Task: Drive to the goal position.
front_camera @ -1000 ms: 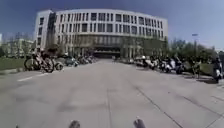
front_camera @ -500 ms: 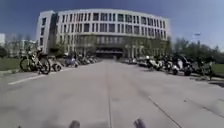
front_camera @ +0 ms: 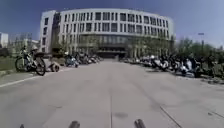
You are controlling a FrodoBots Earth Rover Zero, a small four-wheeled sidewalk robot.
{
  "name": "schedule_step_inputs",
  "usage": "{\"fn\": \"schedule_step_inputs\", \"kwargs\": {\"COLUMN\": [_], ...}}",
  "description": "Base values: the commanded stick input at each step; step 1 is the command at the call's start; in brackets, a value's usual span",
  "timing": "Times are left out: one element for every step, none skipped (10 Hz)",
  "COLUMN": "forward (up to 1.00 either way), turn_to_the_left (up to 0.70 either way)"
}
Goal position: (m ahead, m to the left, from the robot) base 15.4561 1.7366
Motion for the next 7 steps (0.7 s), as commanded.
{"fn": "schedule_step_inputs", "kwargs": {"forward": [0.85, 0.85, 0.85, 0.85, 0.85, 0.85, 0.85], "turn_to_the_left": [0.0, 0.0, 0.0, 0.0, 0.0, 0.0, 0.0]}}
